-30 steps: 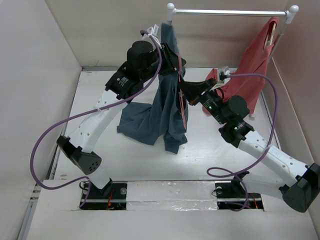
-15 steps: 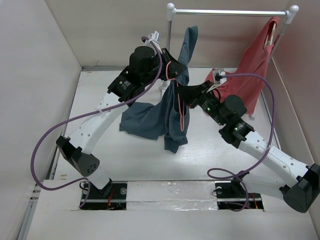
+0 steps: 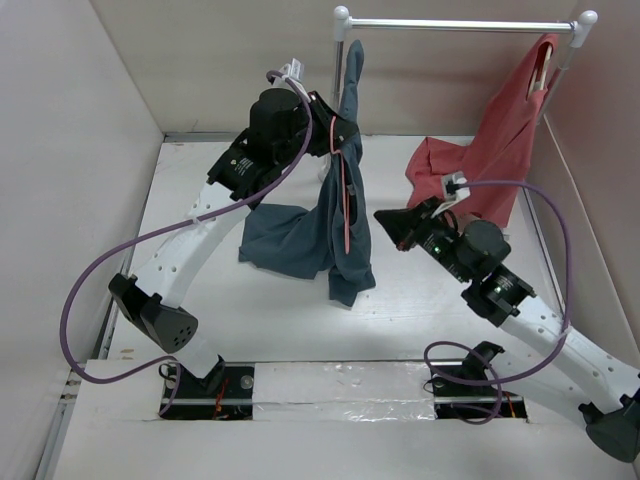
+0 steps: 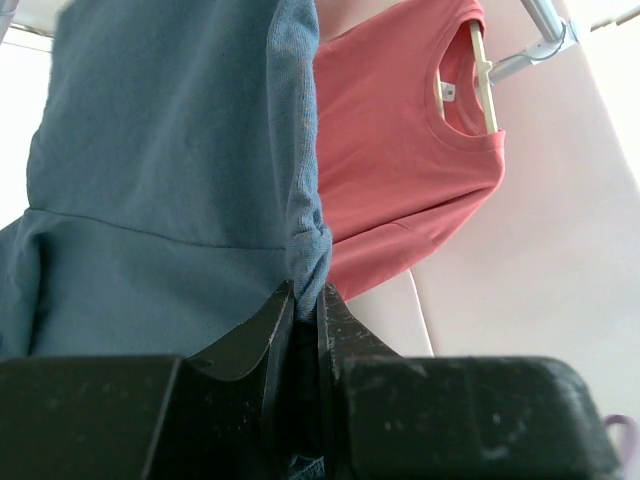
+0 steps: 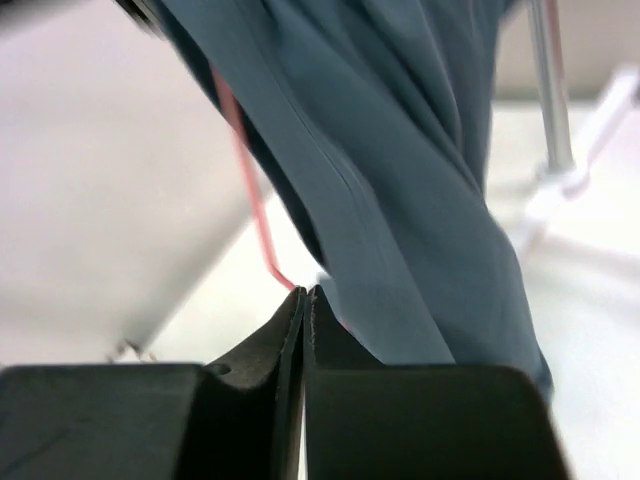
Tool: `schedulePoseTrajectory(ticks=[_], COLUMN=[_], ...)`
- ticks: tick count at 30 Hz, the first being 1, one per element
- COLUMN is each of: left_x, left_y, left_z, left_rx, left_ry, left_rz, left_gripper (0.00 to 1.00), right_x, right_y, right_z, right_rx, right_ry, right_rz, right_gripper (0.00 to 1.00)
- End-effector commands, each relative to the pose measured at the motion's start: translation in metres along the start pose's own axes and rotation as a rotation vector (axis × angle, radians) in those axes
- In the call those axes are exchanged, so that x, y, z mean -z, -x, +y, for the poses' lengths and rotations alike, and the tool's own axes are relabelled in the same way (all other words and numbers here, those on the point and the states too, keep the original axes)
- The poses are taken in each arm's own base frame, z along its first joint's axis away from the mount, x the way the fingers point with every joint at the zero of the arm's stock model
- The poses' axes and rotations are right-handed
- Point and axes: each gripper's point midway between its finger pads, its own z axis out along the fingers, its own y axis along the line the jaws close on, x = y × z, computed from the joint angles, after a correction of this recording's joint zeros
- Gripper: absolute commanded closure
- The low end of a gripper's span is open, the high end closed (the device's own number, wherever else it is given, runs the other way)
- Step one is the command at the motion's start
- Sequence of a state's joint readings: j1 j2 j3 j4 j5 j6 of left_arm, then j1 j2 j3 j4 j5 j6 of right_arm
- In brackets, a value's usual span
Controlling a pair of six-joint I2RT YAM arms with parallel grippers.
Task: Place the t-shirt on the hanger
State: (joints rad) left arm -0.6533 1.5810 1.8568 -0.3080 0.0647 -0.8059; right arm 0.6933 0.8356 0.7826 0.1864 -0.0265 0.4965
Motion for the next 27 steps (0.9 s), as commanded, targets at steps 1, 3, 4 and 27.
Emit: schedulePoseTrajectory(ticks=[1, 3, 4, 27], left_x=[0.027, 0.028, 0.027, 0.014], left_y=[0.033, 0.034, 0.034, 0.069], left_z=[-0.039, -0.039, -0.039, -0.043], left_rx=[0.017, 0.02, 0.023, 0.133], left_ry=[-0.109, -0.107, -0.106, -0.207], left_rz=[-0.1, -0.102, -0.101, -0.221], left_gripper=[1.0, 1.0, 1.0, 1.0], right_x=[0.01, 0.015, 0.018, 0.004], right_y=[-0.051, -0.071, -0.078, -0.162], right_z=[-0.023, -0.034, -0.04, -0.049], right_rx=[0.029, 0.042, 0.048, -0.034], right_ry=[-0.054, -0.086, -0.102, -0.07], right_rz=[0.169, 0.218, 0.234, 0.47], right_gripper=[0.93, 0.55, 0.44, 1.0])
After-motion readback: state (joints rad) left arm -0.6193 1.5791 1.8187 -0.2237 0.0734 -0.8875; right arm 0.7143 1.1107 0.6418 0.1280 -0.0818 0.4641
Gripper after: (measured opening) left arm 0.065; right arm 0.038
